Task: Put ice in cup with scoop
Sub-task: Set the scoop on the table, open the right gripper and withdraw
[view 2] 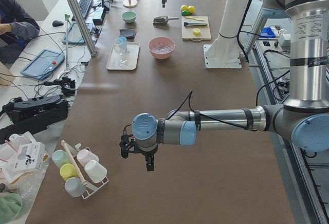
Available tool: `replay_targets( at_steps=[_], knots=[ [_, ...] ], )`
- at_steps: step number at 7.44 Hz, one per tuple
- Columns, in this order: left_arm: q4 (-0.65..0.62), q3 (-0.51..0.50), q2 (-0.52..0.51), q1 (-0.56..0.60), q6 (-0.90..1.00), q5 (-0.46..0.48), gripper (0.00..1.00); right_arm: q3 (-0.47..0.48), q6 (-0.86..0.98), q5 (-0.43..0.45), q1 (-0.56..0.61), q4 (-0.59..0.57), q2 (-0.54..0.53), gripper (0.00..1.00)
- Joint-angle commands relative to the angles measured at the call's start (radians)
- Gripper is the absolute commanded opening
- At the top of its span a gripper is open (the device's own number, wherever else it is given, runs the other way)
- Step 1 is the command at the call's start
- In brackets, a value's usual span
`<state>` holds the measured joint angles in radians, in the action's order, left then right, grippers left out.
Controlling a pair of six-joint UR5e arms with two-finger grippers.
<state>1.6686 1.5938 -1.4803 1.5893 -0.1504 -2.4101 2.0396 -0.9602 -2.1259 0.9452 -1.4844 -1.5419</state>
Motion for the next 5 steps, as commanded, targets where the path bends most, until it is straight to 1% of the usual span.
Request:
replay_targets(
  at_steps=[1,2,3,4,5],
  knots=[
    [-0.001,0.008,0.0,-0.002,-0.008,-0.001,0.98,0.004,0.536,-0.052,0.284,-0.206,0.0,1.0],
    [0.002,0.014,-0.002,-0.014,-0.074,0.0,0.98,-0.046,0.745,-0.092,0.425,-0.259,-0.006,1.0],
    [0.003,0.017,0.0,-0.018,-0.081,0.0,0.98,-0.138,0.961,-0.205,0.557,-0.296,-0.027,1.0],
    [0.002,0.014,0.0,-0.02,-0.08,0.002,0.98,-0.183,1.123,-0.204,0.616,-0.295,-0.084,1.0],
    [0.0,0.011,-0.002,-0.023,-0.08,0.002,0.98,-0.206,1.159,-0.204,0.641,-0.293,-0.118,1.0]
  ],
)
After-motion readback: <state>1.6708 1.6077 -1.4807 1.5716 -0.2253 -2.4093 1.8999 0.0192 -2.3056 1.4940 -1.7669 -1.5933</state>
